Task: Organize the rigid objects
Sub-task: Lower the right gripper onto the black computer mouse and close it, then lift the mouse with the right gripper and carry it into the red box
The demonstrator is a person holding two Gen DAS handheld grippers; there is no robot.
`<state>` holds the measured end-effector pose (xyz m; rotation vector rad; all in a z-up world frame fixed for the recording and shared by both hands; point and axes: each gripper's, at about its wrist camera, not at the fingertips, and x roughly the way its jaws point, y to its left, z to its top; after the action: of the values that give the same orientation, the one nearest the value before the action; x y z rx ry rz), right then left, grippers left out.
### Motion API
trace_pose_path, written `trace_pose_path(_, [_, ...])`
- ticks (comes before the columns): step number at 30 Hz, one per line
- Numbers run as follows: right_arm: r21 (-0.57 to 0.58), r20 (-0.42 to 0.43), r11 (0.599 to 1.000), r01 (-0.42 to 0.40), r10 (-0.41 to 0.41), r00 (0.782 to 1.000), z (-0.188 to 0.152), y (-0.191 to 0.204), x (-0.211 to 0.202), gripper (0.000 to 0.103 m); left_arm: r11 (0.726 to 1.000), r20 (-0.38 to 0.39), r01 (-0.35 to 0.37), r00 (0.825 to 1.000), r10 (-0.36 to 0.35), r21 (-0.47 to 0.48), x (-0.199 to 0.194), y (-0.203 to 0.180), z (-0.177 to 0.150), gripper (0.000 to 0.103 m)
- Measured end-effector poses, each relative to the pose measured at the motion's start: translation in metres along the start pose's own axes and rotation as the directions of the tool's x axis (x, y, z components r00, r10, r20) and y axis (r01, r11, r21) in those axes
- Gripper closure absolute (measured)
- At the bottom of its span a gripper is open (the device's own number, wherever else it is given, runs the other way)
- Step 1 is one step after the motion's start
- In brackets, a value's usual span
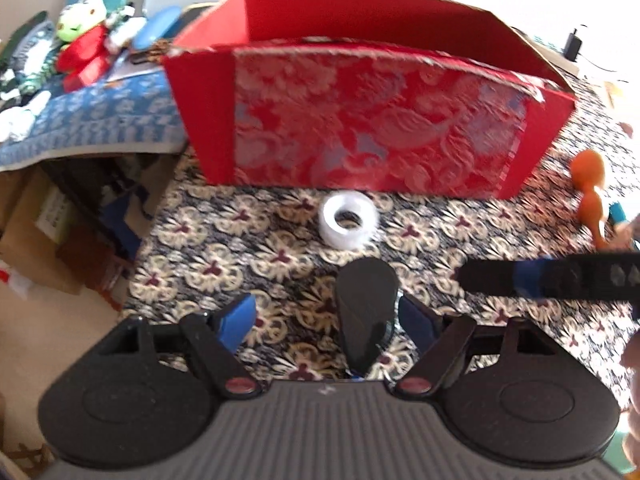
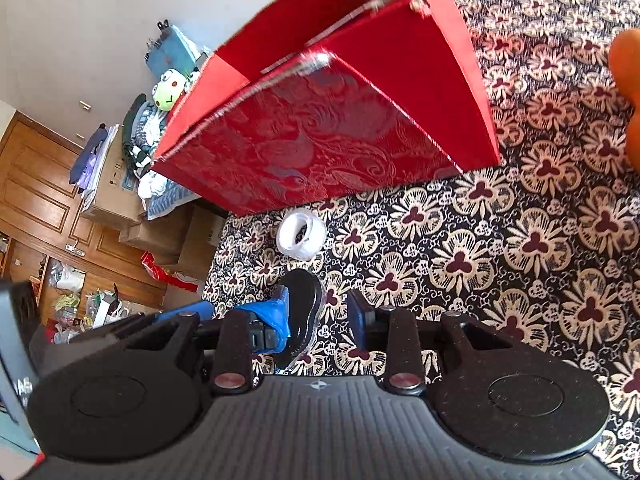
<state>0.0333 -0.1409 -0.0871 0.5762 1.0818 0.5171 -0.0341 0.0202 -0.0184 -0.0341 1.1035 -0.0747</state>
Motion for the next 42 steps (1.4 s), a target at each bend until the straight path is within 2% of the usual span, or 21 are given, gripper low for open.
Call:
trace_pose_path(6, [0.010,-0.036,1.000,-0.002,0.002,0.999,0.005,0.001,0.013,0.088,0.995,-0.002,0.090,0.996,-0.090,0.042,0.008,-0.006,-0.004,0.020])
trace_pose_path(10, [0.007,-0.063,1.000,-0.003,0.003,0.998,0.008,0.004,0.023,0.088,0.990,-0.012,0.119,0.993,-0.119,0.071,0.014,-0.010,-0.004,0.021])
trace_pose_path(18, [0.007,-0.110,1.000,-0.002,0.002,0.994,0.012,0.006,0.038,0.088,0.986,-0.057,0.162,0.986,-0.159,0.048,0.030,-0.005,-0.003,0.042])
trace_pose_path(22, [0.001,-0.131,1.000,-0.003,0.004,0.991,0.010,0.006,0.043,0.087,0.984,-0.057,0.169,0.985,-0.166,0.055,0.033,-0.006,-0.004,0.048])
trace_pose_path(24, [0.001,-0.142,1.000,-0.002,0.002,0.990,0.010,0.006,0.045,0.087,0.983,-0.052,0.171,0.985,-0.167,0.066,0.033,-0.006,-0.003,0.062])
trace_pose_path(25, [0.002,-0.146,1.000,0.000,0.000,0.989,0.009,0.006,0.047,0.088,0.982,-0.052,0.174,0.984,-0.171,0.066,0.033,-0.005,-0.002,0.066])
trace_pose_path(36, [0.062,-0.143,0.998,-0.030,0.039,0.989,0.007,-0.001,0.046,0.087,0.977,-0.058,0.208,0.977,-0.206,0.039,0.032,0.003,0.001,0.066])
trace_pose_path(42, [0.116,-0.128,0.992,-0.040,0.055,0.990,0.009,-0.015,0.036,0.084,0.962,-0.064,0.274,0.960,-0.274,0.003,0.026,0.007,0.003,0.066])
